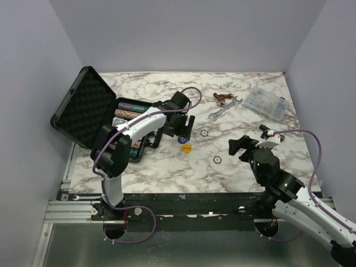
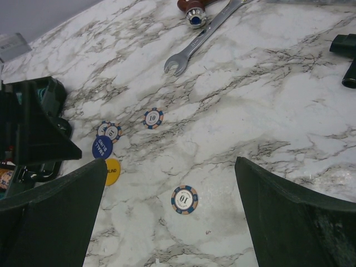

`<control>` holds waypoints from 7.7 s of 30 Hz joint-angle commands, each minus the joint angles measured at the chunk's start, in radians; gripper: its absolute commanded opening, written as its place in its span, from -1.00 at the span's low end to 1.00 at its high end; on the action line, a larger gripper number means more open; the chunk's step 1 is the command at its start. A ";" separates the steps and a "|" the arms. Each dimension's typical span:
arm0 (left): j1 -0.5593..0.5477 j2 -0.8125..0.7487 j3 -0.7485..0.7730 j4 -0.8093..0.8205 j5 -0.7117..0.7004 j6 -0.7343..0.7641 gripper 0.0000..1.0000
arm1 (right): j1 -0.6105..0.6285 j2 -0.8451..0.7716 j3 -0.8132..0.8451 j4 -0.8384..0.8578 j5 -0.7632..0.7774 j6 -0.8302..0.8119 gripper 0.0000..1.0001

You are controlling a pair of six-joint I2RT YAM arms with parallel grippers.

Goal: Pack up texas hold em set

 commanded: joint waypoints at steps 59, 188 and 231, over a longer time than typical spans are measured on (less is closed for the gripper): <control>-0.112 0.332 0.215 -0.101 -0.321 -0.109 -0.39 | -0.001 -0.007 -0.001 0.033 -0.010 0.001 1.00; -0.186 0.135 0.092 -0.098 0.040 0.237 0.73 | -0.001 0.049 0.014 0.029 0.007 0.004 1.00; -0.211 0.336 0.192 -0.170 -0.173 0.238 0.09 | -0.001 0.025 0.005 0.038 -0.002 -0.005 1.00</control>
